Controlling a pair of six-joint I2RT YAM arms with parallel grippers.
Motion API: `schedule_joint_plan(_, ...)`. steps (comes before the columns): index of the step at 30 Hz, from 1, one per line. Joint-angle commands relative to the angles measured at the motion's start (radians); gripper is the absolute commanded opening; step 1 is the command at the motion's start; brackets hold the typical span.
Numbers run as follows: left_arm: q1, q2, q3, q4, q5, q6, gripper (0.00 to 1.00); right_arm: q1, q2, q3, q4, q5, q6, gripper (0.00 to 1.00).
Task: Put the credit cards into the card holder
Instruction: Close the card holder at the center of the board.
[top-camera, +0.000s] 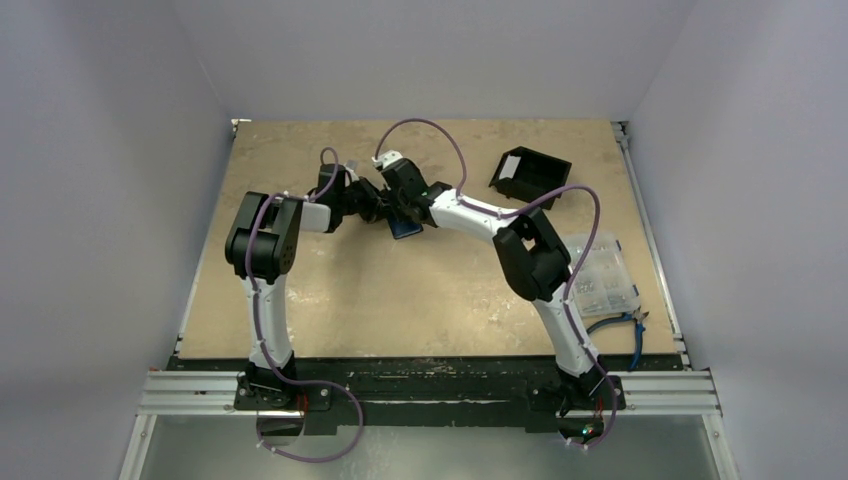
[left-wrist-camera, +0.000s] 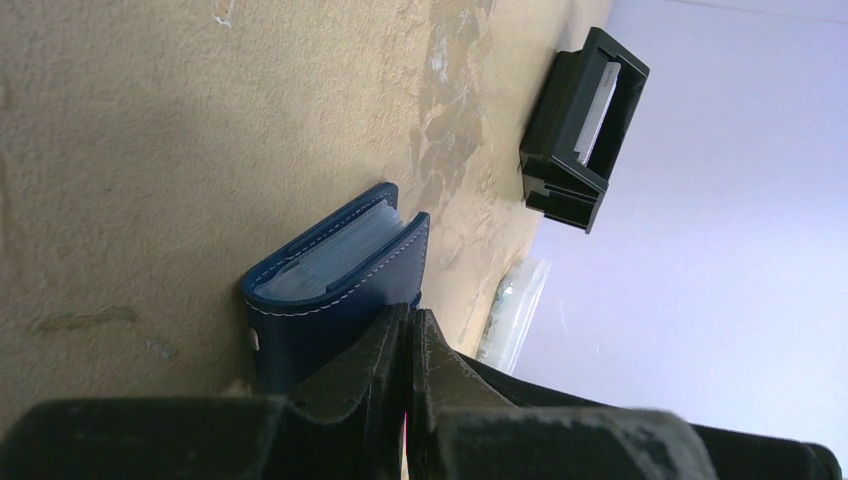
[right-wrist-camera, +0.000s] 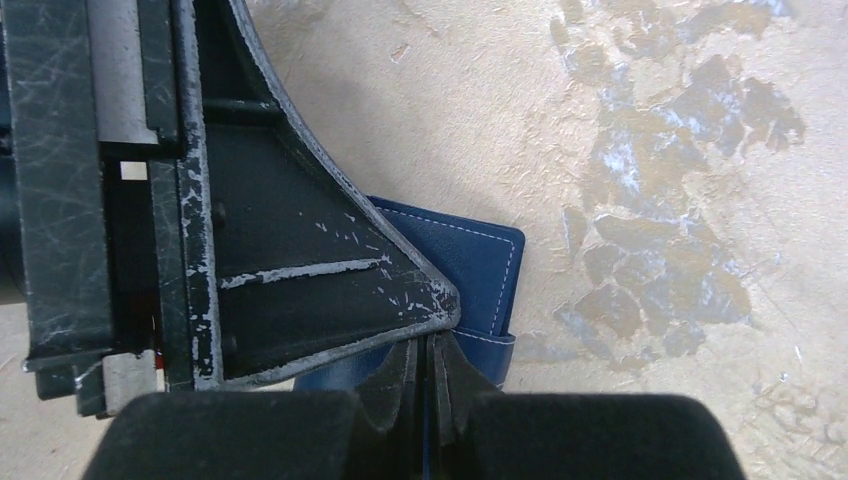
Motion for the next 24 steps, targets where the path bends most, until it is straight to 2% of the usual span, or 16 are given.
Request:
schedule_joint_plan(1, 0.004, -0.003, -0.034, -0.102, -0.031, 0.037, 0.00, 0.107, 0.196, -0.126, -0.198, -0.098, 0.113, 0.00)
schedule_joint_plan(5, 0.008, -0.005, -0.034, -0.104, -0.031, 0.039, 0.00, 0.146, 0.232, -0.171, -0.183, -0.101, 0.163, 0.00)
schedule_joint_plan(12, 0.019, -0.012, -0.034, -0.110, -0.029, 0.046, 0.00, 0.157, 0.251, -0.302, -0.095, -0.220, 0.231, 0.00)
schedule_joint_plan(24, 0.041, 0.032, 0.013, -0.148, 0.039, 0.091, 0.00, 0.168, 0.278, -0.352, -0.122, -0.273, 0.124, 0.00)
